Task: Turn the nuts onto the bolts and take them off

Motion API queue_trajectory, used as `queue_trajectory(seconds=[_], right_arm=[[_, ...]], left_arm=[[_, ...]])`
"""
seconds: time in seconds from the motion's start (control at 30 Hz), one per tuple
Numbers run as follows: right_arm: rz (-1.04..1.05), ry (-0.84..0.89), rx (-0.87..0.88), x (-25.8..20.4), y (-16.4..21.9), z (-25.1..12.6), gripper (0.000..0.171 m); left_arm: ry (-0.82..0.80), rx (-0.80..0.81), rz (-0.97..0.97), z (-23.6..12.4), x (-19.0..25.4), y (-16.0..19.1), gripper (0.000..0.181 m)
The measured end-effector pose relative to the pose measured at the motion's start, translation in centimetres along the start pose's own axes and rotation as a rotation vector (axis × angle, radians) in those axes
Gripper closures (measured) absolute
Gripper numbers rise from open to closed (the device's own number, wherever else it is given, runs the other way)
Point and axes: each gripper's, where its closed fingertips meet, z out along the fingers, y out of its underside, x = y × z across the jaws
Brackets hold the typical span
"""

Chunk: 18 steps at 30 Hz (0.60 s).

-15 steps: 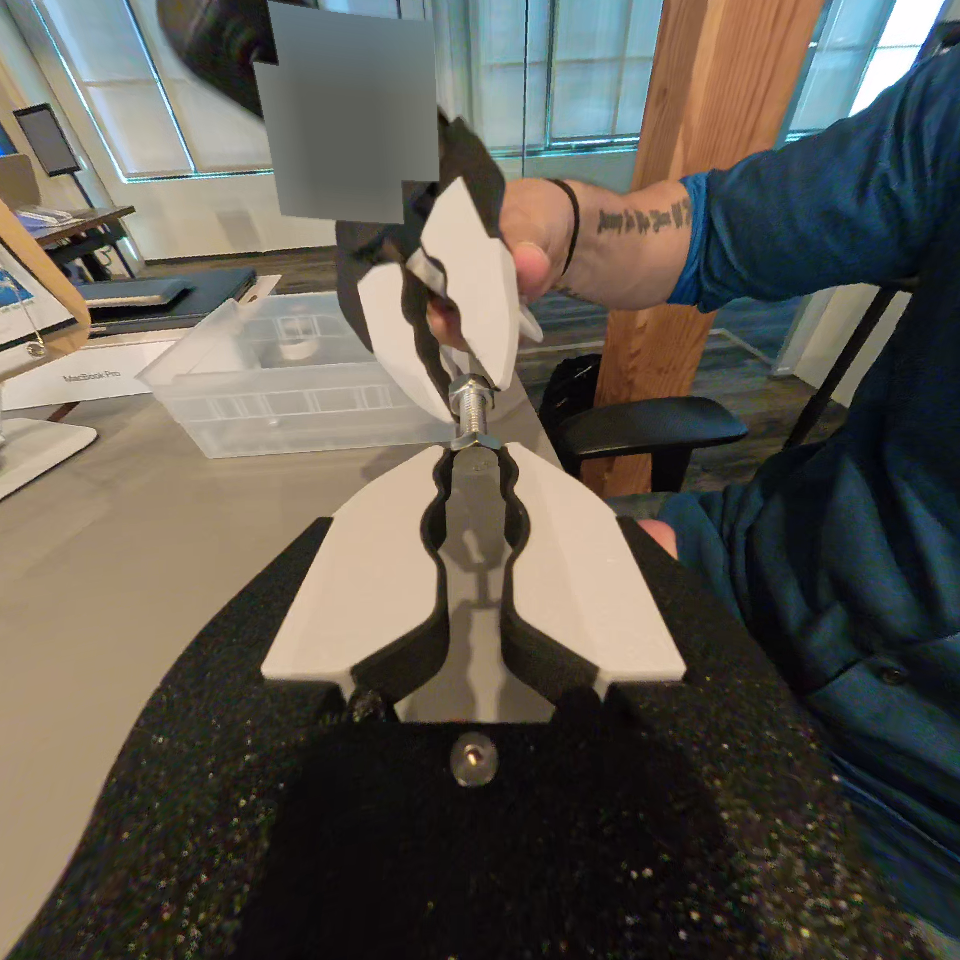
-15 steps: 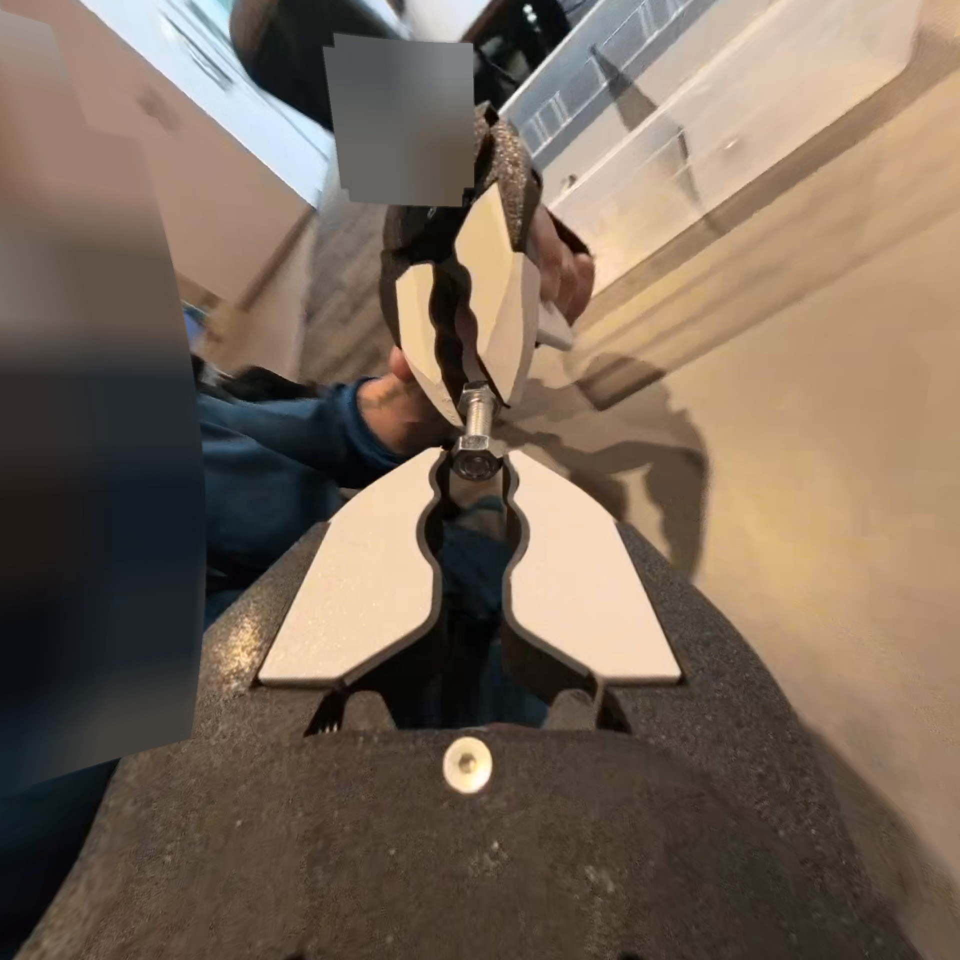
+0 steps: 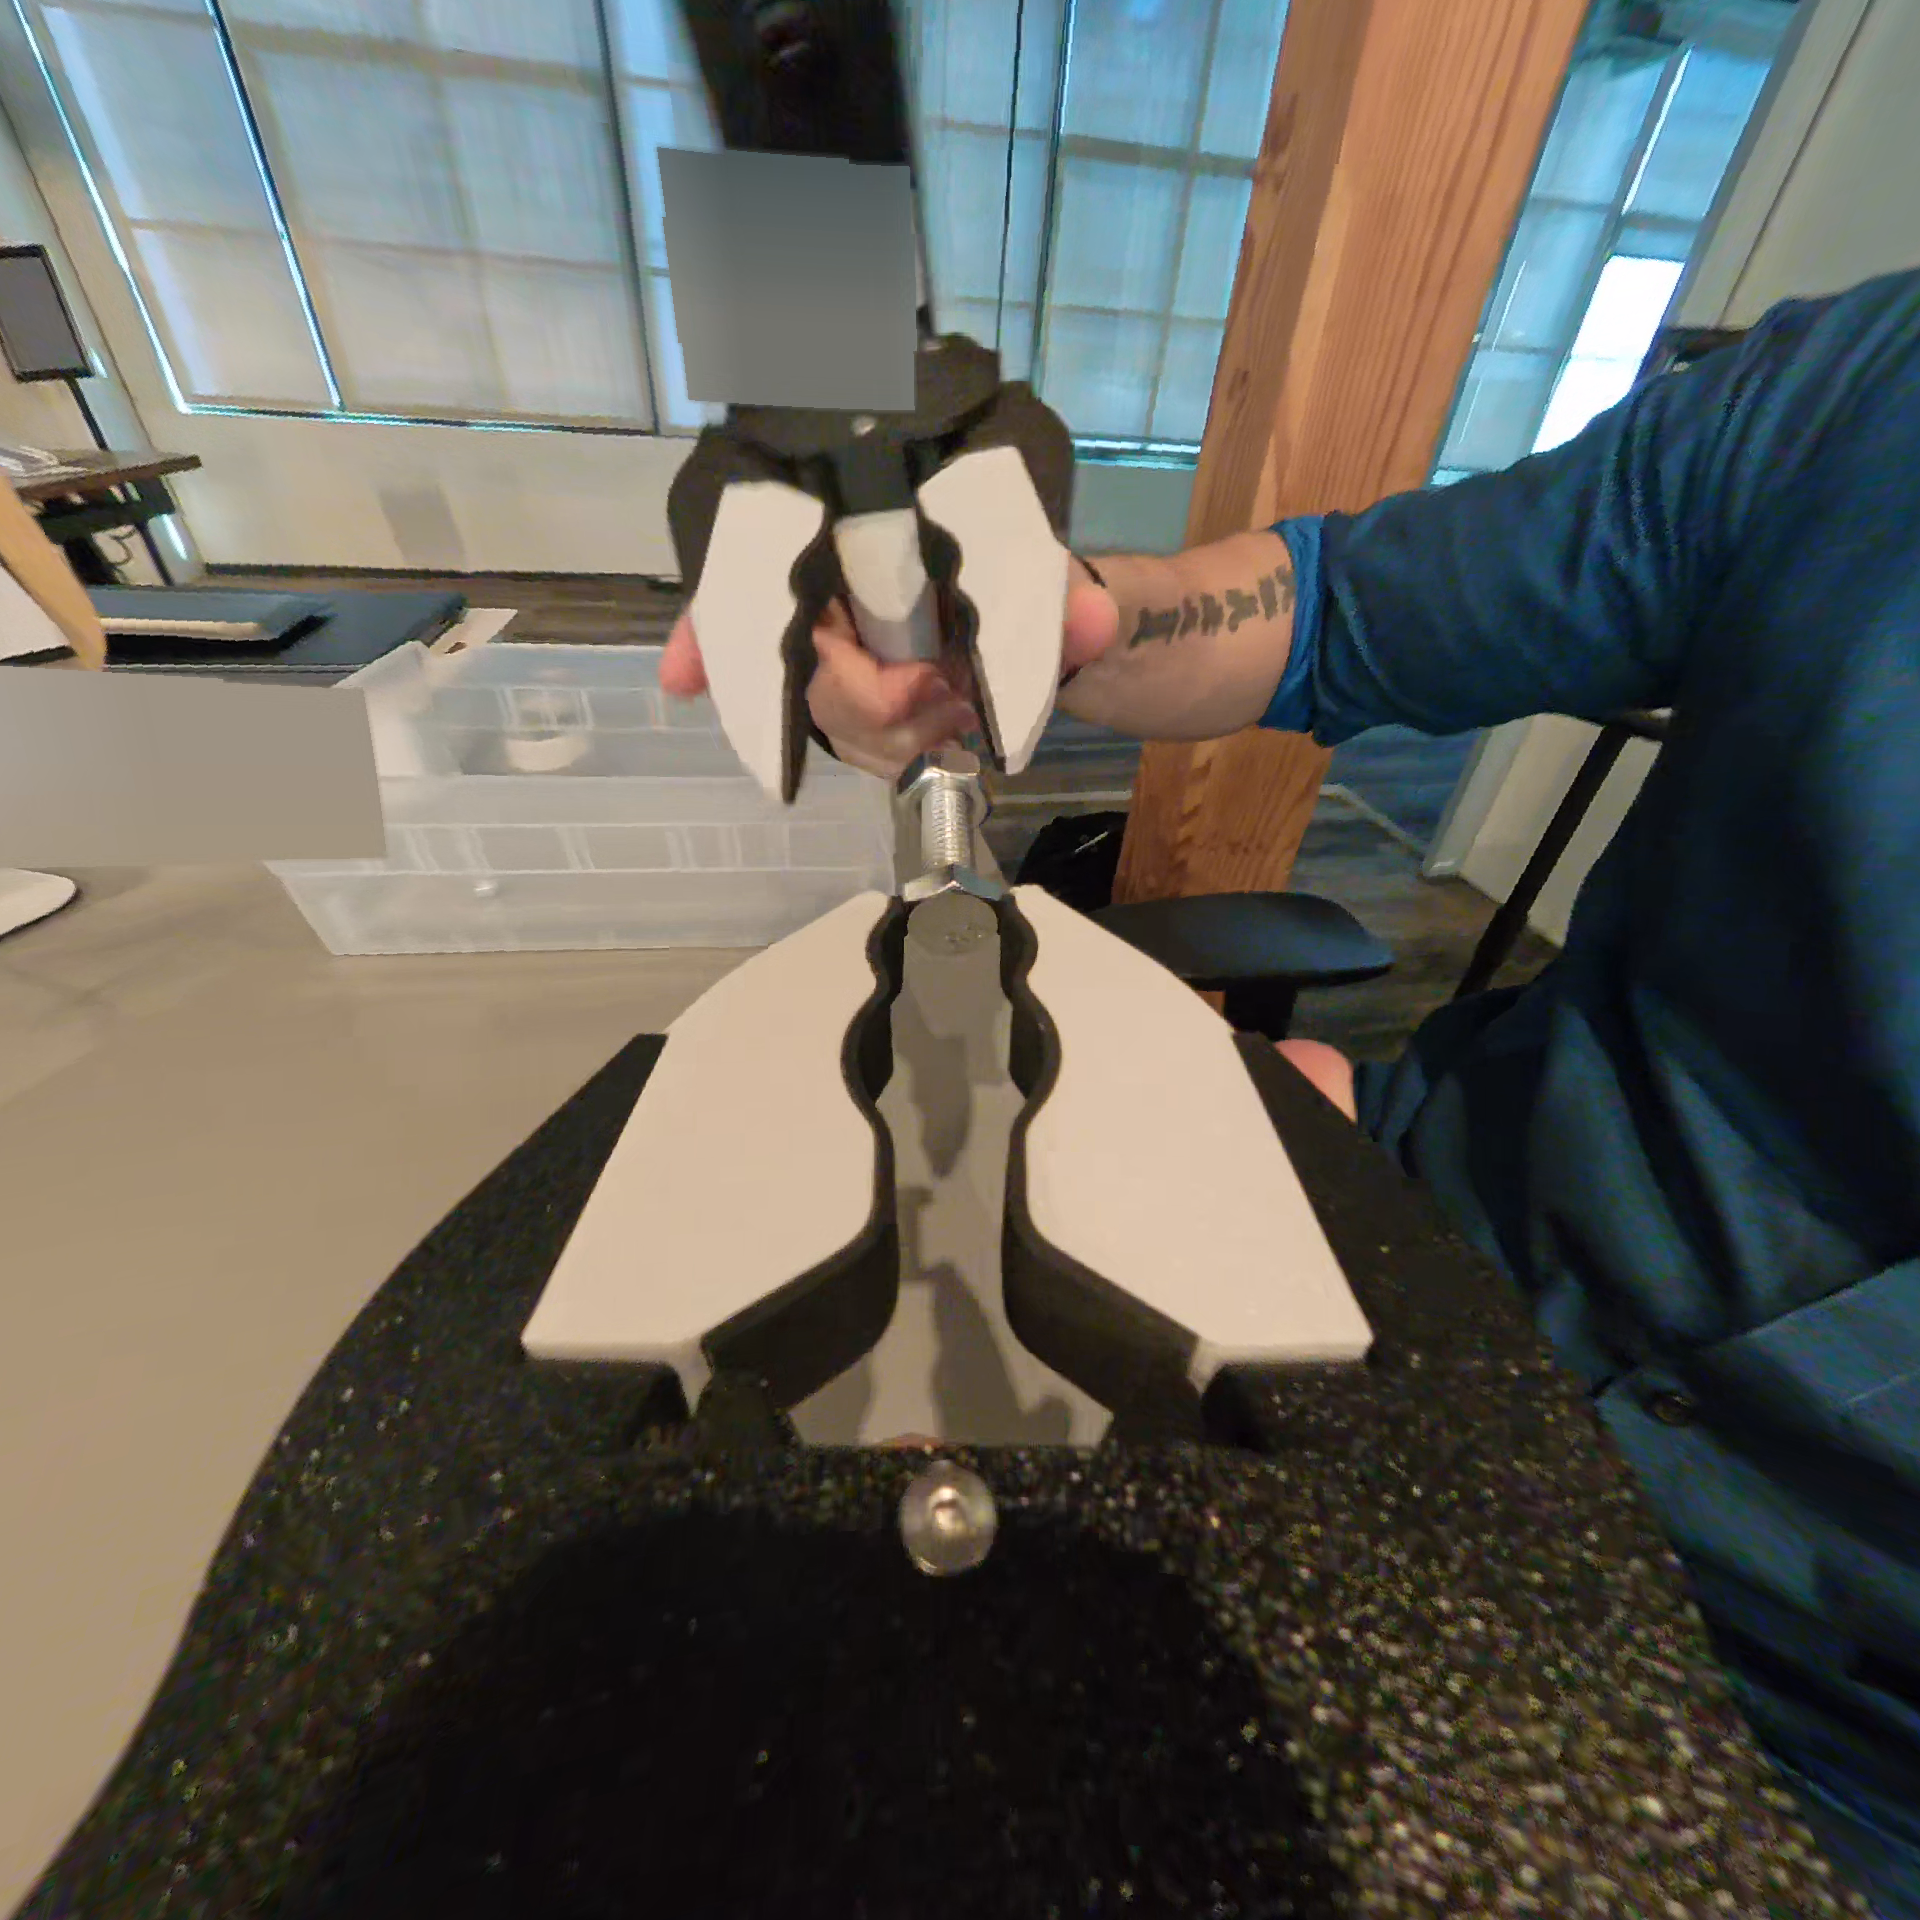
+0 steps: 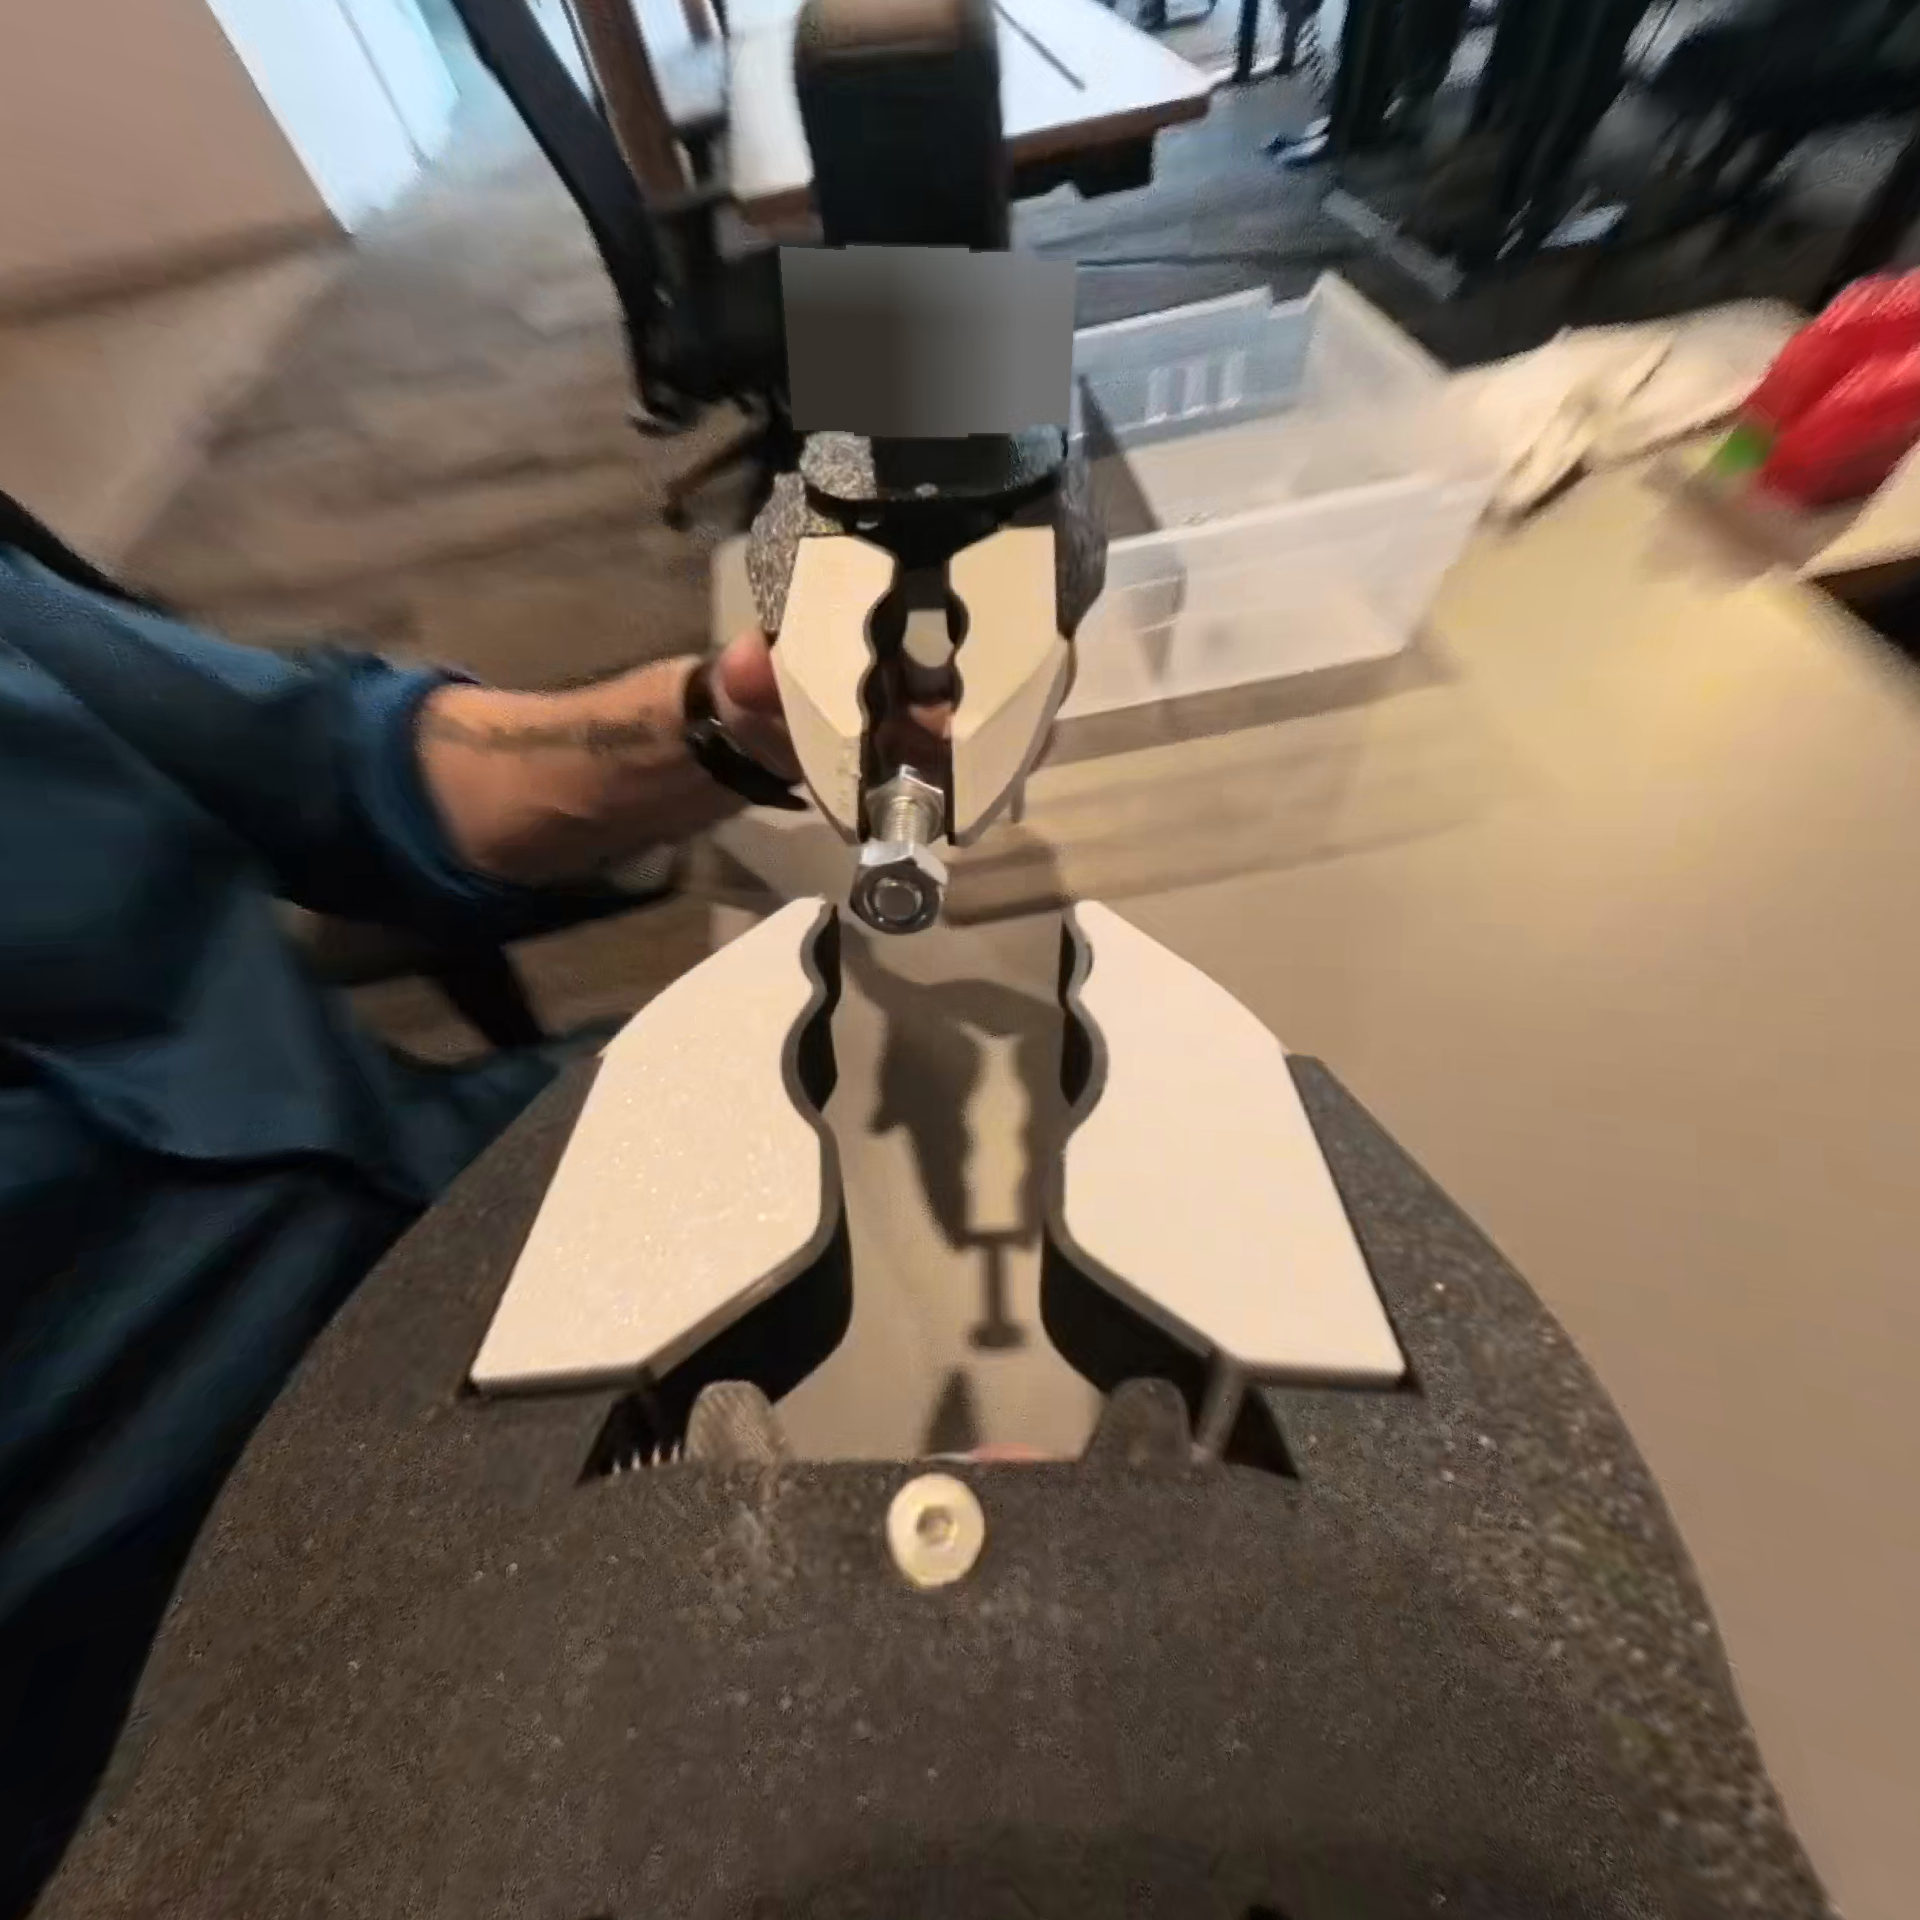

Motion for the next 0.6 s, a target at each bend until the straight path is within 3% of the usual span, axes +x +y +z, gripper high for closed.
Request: queue_trajectory(seconds=[0.13, 0.23, 0.47, 0.6], right_arm=[[-0.397, 0.185, -0.088, -0.4, -0.1, 0.1, 0.138], [-0.517, 0.221, -0.139, -1.0, 0.3, 0.9, 0.142], [-0.505, 0.212, -0.124, -1.0, 0.2, 1.3, 0.154], [-0.296, 0.139, -0.140, -1.2, 0.5, 1.0, 0.154]], left_arm=[[0.029, 0.026, -0.044, -0.2, -0.1, 0.0, 0.164], [0.034, 0.025, -0.049, -0.1, -0.1, 0.1, 0.164], [0.032, -0.002, -0.034, 0.2, 0.1, 0.3, 0.165], [0.003, -0.040, 0.011, 0.4, 0.0, 0.6, 0.164]])
